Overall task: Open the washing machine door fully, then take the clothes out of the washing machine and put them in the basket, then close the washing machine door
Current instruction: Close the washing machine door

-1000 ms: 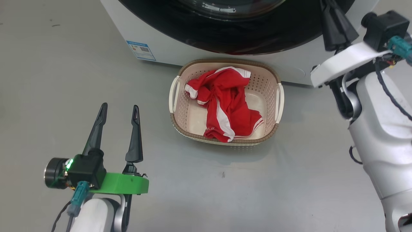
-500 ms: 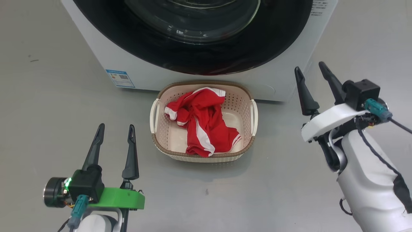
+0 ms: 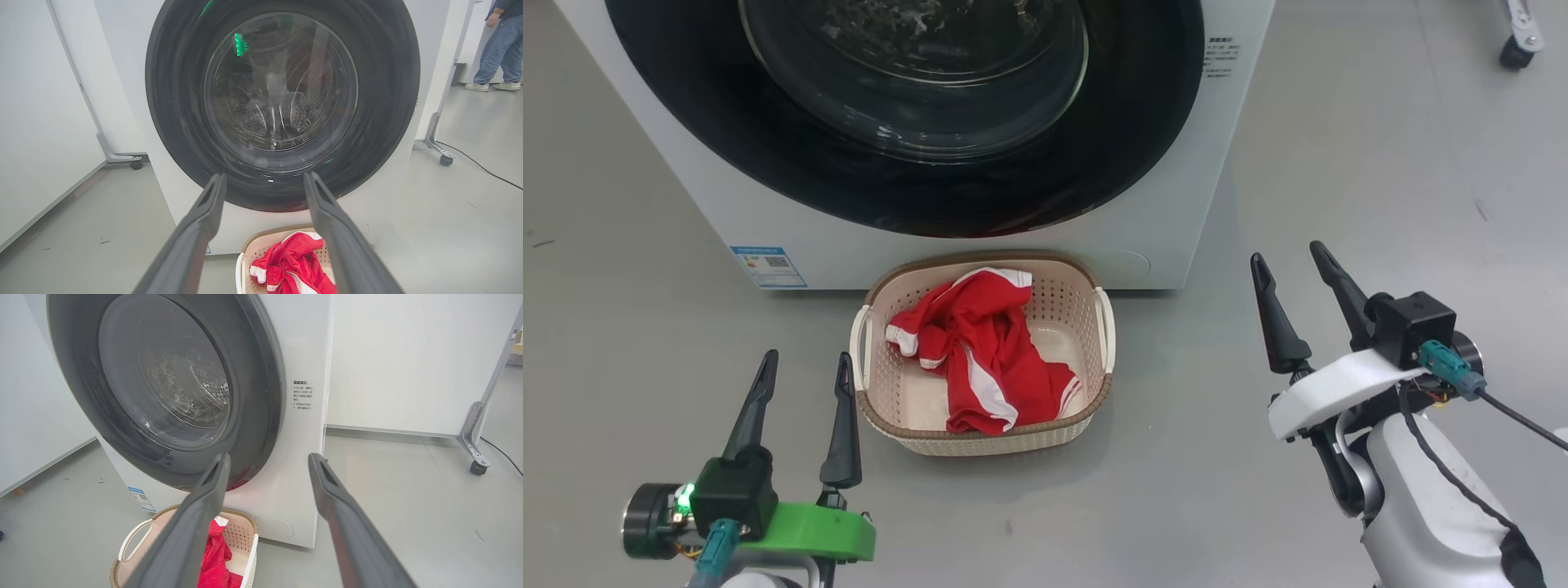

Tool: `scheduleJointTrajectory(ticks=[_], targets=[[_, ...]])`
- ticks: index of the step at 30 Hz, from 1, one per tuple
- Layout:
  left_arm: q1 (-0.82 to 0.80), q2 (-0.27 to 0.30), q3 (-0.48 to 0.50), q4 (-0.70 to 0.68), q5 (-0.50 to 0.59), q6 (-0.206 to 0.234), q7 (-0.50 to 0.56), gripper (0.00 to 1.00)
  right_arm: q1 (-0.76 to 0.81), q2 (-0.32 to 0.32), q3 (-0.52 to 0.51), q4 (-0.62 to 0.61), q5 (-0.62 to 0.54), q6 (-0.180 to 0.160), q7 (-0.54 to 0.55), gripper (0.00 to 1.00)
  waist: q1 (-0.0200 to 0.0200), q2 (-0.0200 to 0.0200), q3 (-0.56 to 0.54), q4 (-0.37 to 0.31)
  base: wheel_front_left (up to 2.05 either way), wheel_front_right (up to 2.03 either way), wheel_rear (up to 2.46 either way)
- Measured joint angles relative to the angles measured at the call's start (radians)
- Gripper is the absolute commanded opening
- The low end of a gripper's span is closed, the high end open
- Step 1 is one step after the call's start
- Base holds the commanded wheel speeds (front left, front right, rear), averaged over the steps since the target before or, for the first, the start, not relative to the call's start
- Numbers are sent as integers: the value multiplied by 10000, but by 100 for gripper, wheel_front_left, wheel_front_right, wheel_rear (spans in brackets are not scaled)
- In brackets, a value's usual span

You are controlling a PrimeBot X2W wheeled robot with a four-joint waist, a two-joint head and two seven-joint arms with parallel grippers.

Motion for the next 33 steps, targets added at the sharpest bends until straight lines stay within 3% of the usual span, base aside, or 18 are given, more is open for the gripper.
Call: scheduleJointTrajectory(ticks=[11, 18, 33], targets=[[479, 163, 184, 240, -50, 0, 0, 100, 1403, 136, -293, -953, -144, -474, -2, 100, 0, 0, -514, -799, 0, 0, 0], [714, 165, 192, 263, -128, 0, 2, 100, 2141, 123, -433, -1423, -144, -589, -2, 100, 0, 0, -890, -1137, 0, 0, 0], [872, 161, 98, 146, -132, -2, 88, 100, 2951, -10, -502, -2309, -236, -686, -2, 100, 0, 0, -1062, -1129, 0, 0, 0]])
